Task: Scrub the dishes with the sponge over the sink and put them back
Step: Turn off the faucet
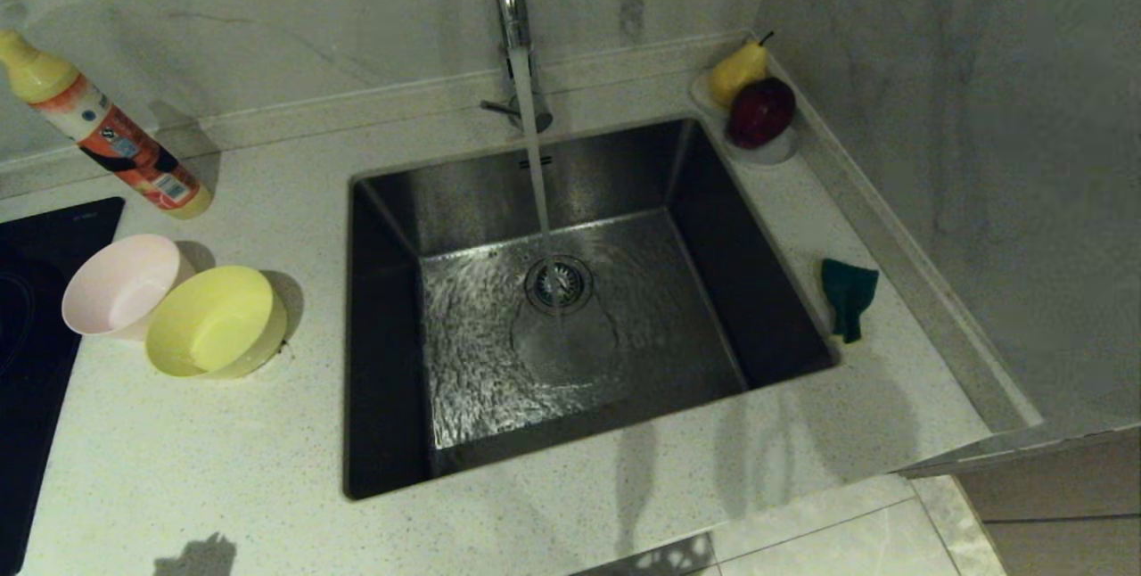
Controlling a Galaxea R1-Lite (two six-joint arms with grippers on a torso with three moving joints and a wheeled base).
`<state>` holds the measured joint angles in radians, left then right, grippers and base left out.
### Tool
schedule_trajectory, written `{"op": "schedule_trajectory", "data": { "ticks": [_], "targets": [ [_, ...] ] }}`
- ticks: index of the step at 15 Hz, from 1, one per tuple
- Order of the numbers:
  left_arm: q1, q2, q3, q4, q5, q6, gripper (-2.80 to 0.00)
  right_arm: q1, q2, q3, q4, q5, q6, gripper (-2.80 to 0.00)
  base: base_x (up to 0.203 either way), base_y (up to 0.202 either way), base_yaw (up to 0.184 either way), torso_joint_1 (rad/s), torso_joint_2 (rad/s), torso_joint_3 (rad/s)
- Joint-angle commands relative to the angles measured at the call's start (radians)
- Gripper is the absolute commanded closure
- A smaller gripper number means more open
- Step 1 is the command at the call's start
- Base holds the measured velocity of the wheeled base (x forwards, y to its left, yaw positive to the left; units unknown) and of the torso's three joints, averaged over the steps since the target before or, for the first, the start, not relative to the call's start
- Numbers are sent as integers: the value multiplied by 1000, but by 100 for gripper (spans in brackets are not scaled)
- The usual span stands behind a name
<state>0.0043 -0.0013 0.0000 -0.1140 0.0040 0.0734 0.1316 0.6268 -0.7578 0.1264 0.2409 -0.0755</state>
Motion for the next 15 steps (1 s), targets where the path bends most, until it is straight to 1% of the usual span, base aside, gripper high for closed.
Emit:
{"op": "schedule_trajectory", "data": {
  "ticks": [1, 2, 6, 9, 11, 12, 13, 14, 15],
  "targets": [
    [0, 0, 40, -1, 1, 0, 0, -16, -180, 103, 9, -7, -1, 0, 0, 0, 0, 0, 0, 0],
    [0, 0, 40, -1, 1, 0, 0, -29, -228, 142, 11, -14, -1, 0, 0, 0, 0, 0, 0, 0],
    [0, 0, 40, -1, 1, 0, 0, -128, -387, 339, 5, -18, -4, 0, 0, 0, 0, 0, 0, 0],
    [0, 0, 40, -1, 1, 0, 0, -139, -486, 496, 3, -31, -29, 0, 0, 0, 0, 0, 0, 0],
    [0, 0, 40, -1, 1, 0, 0, -137, -573, 614, -7, -68, -36, 0, 0, 0, 0, 0, 0, 0],
    [0, 0, 40, -1, 1, 0, 0, -136, -614, 675, -35, -87, -35, 0, 0, 0, 0, 0, 0, 0],
    [0, 0, 40, -1, 1, 0, 0, -135, -626, 707, -89, -115, -23, 0, 0, 0, 0, 0, 0, 0],
    [0, 1, 40, -1, 2, 0, 0, -135, -628, 708, -89, -139, 4, 0, 0, 0, 0, 0, 0, 0],
    [0, 0, 40, -1, 1, 0, 0, -135, -628, 707, -79, -145, 20, 0, 0, 0, 0, 0, 0, 0]
  ]
}}
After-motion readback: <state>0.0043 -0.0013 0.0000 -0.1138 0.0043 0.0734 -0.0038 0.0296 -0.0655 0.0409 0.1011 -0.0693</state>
